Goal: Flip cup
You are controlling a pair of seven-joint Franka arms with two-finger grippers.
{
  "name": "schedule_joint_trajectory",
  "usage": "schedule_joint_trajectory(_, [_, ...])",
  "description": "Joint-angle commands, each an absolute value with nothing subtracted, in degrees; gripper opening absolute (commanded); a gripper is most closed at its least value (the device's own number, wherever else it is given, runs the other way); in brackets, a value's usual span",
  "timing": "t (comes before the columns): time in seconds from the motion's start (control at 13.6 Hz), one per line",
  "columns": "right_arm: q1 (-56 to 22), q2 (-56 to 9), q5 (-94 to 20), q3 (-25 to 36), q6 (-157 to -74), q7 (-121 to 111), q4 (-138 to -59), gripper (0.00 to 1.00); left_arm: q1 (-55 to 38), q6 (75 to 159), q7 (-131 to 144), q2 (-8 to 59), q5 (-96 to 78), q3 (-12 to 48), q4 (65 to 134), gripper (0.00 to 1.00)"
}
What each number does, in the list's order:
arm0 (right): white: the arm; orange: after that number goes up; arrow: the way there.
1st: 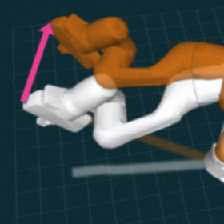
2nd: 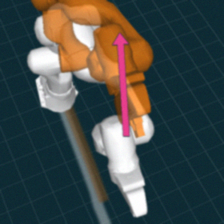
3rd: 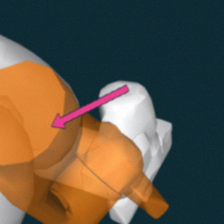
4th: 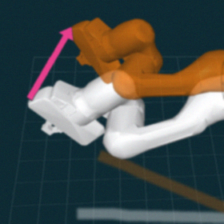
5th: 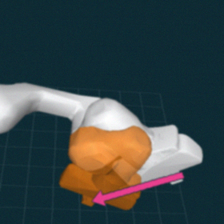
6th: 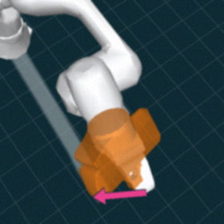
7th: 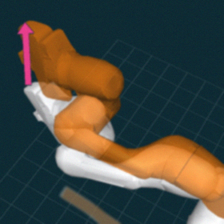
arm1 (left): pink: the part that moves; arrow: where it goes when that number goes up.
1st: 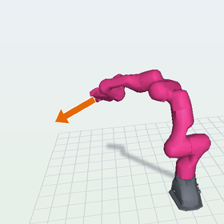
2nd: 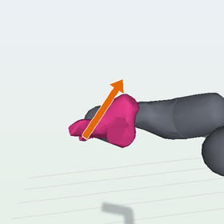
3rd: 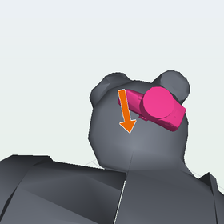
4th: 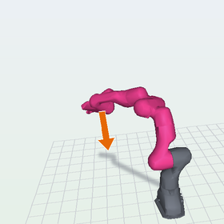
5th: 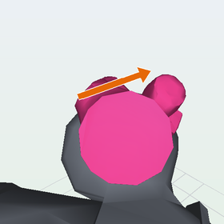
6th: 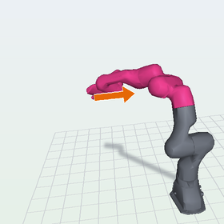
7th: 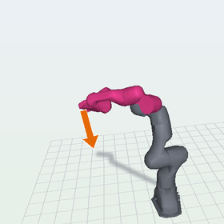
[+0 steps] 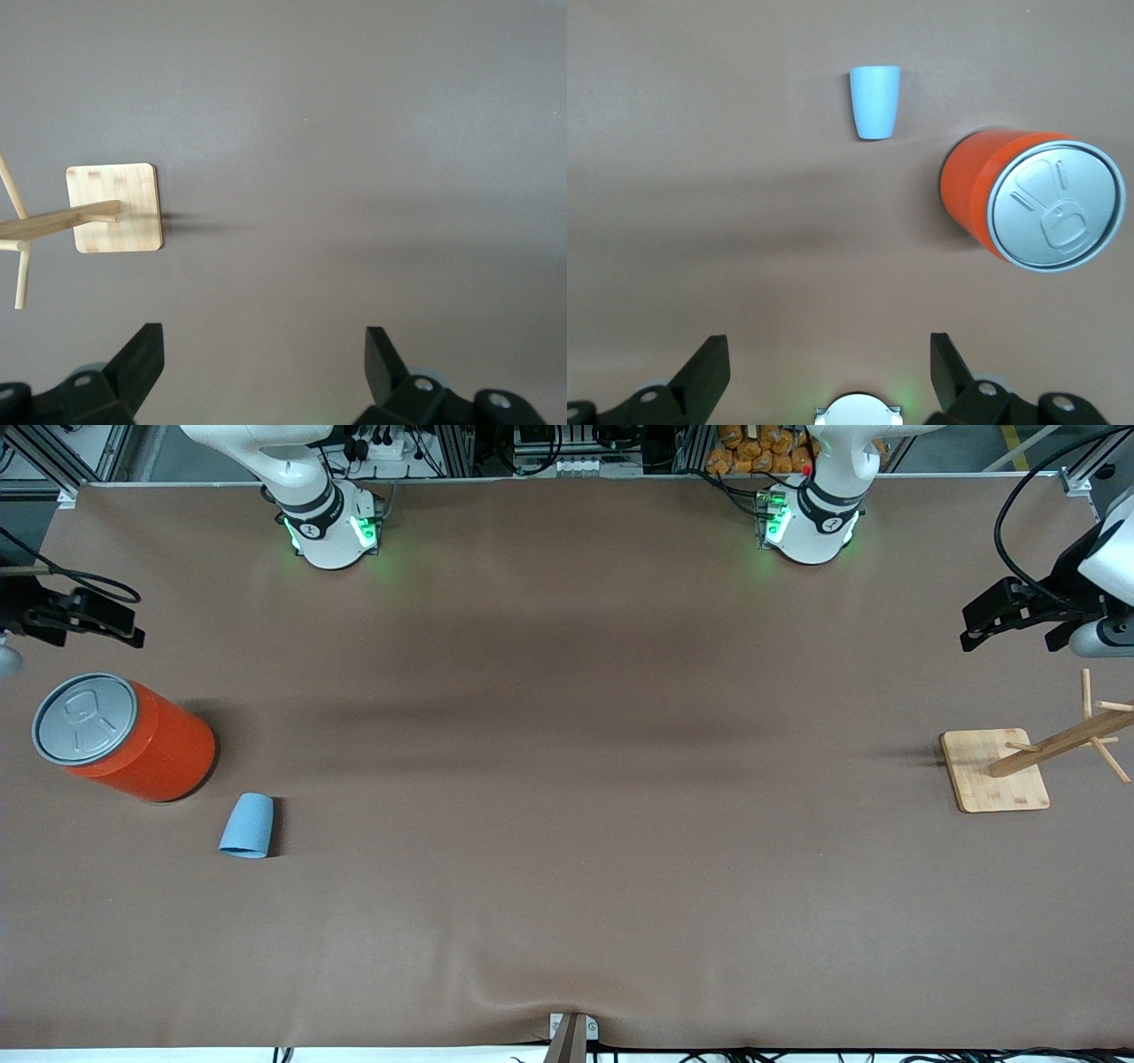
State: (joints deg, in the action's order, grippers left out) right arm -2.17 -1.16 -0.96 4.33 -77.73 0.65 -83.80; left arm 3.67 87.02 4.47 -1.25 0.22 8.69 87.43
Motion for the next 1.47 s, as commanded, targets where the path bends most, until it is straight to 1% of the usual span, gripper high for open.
schedule_joint_trajectory(0.0, [-1.1,0.7,-0.3,4.0,-77.6,0.9,-84.3,1.0,3.8,86.3,4.6,-1.1,0.4,8.9,86.5,1.0])
schedule_joint_trajectory(0.29, [-1.3,0.4,-0.1,3.9,-77.8,0.8,-84.6,1.0,4.1,86.3,4.5,-0.7,0.1,8.8,86.5,1.0])
schedule_joint_trajectory(0.52, [-1.0,-2.8,0.2,3.9,-81.4,0.6,-85.9,1.0,4.1,86.3,3.9,-0.7,0.3,8.5,86.8,1.0])
schedule_joint_trajectory(0.74, [-0.3,-11.5,0.1,3.9,-85.2,0.5,-86.1,1.0,4.1,86.2,4.7,-0.8,0.4,8.5,87.0,1.0])
schedule_joint_trajectory(0.96, [0.3,-20.0,0.0,3.9,-91.5,0.8,-86.3,1.0,4.0,86.2,5.0,-0.9,0.4,9.0,87.0,1.0])
schedule_joint_trajectory(1.03, [0.7,-22.0,0.0,3.9,-94.3,0.4,-86.9,1.0,4.0,86.2,4.9,-1.0,0.4,9.1,87.0,1.0])
schedule_joint_trajectory(1.1, [1.3,-23.9,0.0,3.9,-99.1,0.2,-88.6,1.0,4.0,85.7,4.9,-1.0,0.4,9.1,86.8,1.0])
schedule_joint_trajectory(1.4, [3.0,-26.8,-0.1,3.9,-122.0,0.1,-101.0,1.0,3.8,85.8,5.0,-0.6,0.4,9.1,86.7,1.0])
